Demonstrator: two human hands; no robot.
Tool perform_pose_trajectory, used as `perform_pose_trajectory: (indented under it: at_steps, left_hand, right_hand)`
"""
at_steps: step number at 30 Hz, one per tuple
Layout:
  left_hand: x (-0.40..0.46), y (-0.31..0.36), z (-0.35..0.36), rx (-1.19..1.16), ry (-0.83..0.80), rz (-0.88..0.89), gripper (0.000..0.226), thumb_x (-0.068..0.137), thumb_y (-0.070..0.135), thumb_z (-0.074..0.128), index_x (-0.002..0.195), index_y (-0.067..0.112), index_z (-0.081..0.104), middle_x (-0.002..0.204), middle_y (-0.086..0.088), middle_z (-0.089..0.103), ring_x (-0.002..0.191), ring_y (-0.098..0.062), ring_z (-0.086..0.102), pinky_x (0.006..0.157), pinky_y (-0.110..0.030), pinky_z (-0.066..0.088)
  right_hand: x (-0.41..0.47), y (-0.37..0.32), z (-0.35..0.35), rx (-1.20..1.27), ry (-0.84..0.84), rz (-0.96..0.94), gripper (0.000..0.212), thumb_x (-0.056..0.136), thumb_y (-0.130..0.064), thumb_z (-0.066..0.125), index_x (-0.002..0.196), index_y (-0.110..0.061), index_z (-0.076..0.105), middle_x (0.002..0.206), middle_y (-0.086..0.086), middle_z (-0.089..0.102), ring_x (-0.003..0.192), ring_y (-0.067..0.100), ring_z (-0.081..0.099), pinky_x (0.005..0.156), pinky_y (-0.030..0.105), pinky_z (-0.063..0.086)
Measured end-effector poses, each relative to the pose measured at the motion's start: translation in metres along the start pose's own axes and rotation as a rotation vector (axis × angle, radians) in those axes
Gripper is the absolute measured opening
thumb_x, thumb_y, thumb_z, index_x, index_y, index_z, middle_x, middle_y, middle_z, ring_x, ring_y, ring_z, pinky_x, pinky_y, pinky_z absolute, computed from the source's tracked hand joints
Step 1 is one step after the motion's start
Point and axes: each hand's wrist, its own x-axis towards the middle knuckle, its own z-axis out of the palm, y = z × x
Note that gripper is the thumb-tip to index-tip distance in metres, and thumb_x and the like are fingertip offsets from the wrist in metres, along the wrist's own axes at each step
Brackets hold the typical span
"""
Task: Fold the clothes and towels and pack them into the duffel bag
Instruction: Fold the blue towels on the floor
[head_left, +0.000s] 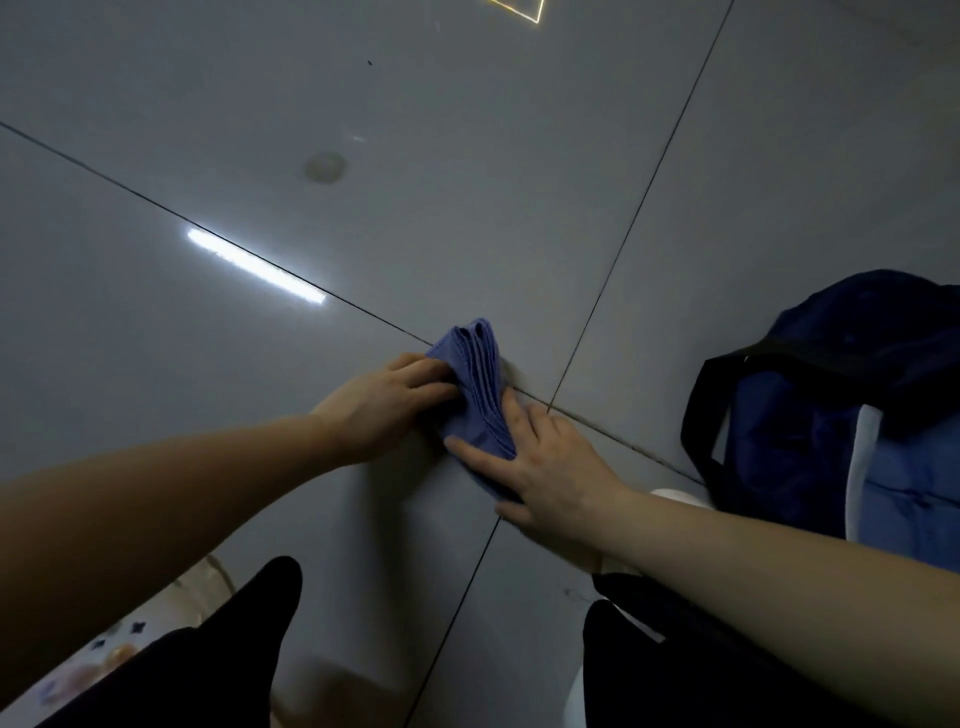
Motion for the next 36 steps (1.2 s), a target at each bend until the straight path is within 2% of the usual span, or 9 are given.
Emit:
perform_pose_trajectory:
  at_steps: [4,7,11,16,20,23,29,33,36]
  left_hand:
    - [0.014,0.000,-0.009,-0.025,-0.023,-0.019,0.041,0.070,0.005,0.080,0.109,0.010,0.070,0.110,-0.013,0.067,0.093,-0.036,0.065,0.077,-0.038,0.055]
    - [0.021,-0.002,-0.022,-0.111,-0.130,-0.177,0.039,0.085,0.009,0.066,0.124,0.013,0.062,0.121,-0.010,0.062,0.109,-0.031,0.058,0.089,-0.035,0.047]
    - [0.029,-0.006,-0.042,-0.334,-0.248,-0.442,0.036,0.085,0.010,0.066,0.119,0.020,0.062,0.112,-0.002,0.067,0.100,-0.020,0.060,0.087,-0.033,0.048]
    - [0.026,0.012,-0.051,-0.822,0.039,-0.738,0.049,0.077,0.014,0.078,0.118,0.027,0.054,0.105,0.003,0.058,0.094,-0.014,0.059,0.073,-0.012,0.050]
    - [0.034,0.047,-0.065,-1.497,-0.088,-0.929,0.095,0.046,0.053,0.088,0.130,0.034,0.049,0.111,0.005,0.064,0.101,-0.016,0.065,0.083,-0.034,0.052]
    - [0.061,0.081,-0.067,-1.795,-0.188,-0.855,0.101,0.034,0.064,0.086,0.122,0.019,0.064,0.113,-0.005,0.069,0.100,-0.024,0.067,0.075,-0.036,0.055]
    - [0.161,0.156,-0.078,-1.642,0.211,-0.813,0.071,0.062,0.024,0.080,0.125,0.004,0.055,0.100,-0.015,0.068,0.080,-0.026,0.068,0.057,-0.028,0.053]
    - [0.215,0.221,-0.079,-1.434,0.101,-0.764,0.041,0.073,0.016,0.081,0.105,0.020,0.056,0.094,-0.004,0.065,0.074,-0.015,0.066,0.051,-0.024,0.052]
    - [0.245,0.257,-0.070,-1.198,-0.048,-0.719,0.054,0.078,0.031,0.077,0.121,0.026,0.044,0.102,-0.001,0.058,0.084,-0.016,0.061,0.065,-0.030,0.055]
  right_hand:
    - [0.000,-0.005,-0.007,0.043,-0.042,-0.079,0.074,0.098,-0.032,0.045,0.142,-0.050,-0.012,0.150,0.040,0.004,0.129,0.052,0.032,0.100,0.053,0.039]
    - [0.001,-0.001,-0.021,0.060,-0.117,-0.123,0.075,0.101,-0.017,0.034,0.139,-0.053,-0.020,0.152,0.036,-0.009,0.131,0.045,0.029,0.103,0.049,0.038]
    - [0.004,0.009,-0.042,0.102,-0.203,-0.182,0.067,0.100,-0.029,0.040,0.144,-0.056,-0.002,0.155,0.020,0.005,0.107,0.029,0.050,0.093,0.040,0.048]
    - [-0.009,0.020,-0.071,0.556,-0.223,-0.040,0.064,0.088,-0.021,0.044,0.138,-0.057,0.028,0.139,0.003,0.038,0.113,0.018,0.047,0.096,0.027,0.039]
    - [-0.050,0.032,-0.103,1.273,-0.039,0.101,0.065,0.081,0.000,0.050,0.118,-0.053,0.053,0.136,-0.023,0.048,0.124,-0.014,0.041,0.099,0.006,0.032]
    - [-0.087,0.044,-0.120,1.511,0.008,0.086,0.064,0.072,0.000,0.053,0.109,-0.050,0.068,0.128,-0.024,0.058,0.125,-0.006,0.047,0.103,0.014,0.038]
    - [-0.170,0.071,-0.117,1.369,0.335,0.322,0.038,0.081,-0.031,0.067,0.117,-0.039,0.056,0.114,-0.033,0.055,0.111,-0.009,0.053,0.087,0.013,0.045]
    - [-0.227,0.075,-0.086,1.308,0.596,0.498,0.040,0.088,-0.020,0.069,0.119,-0.038,0.051,0.117,-0.034,0.051,0.113,-0.011,0.048,0.086,0.011,0.042]
    - [-0.267,0.076,-0.070,1.290,0.709,0.641,0.038,0.092,-0.021,0.062,0.118,-0.046,0.051,0.118,-0.041,0.049,0.114,-0.017,0.043,0.091,0.014,0.040]
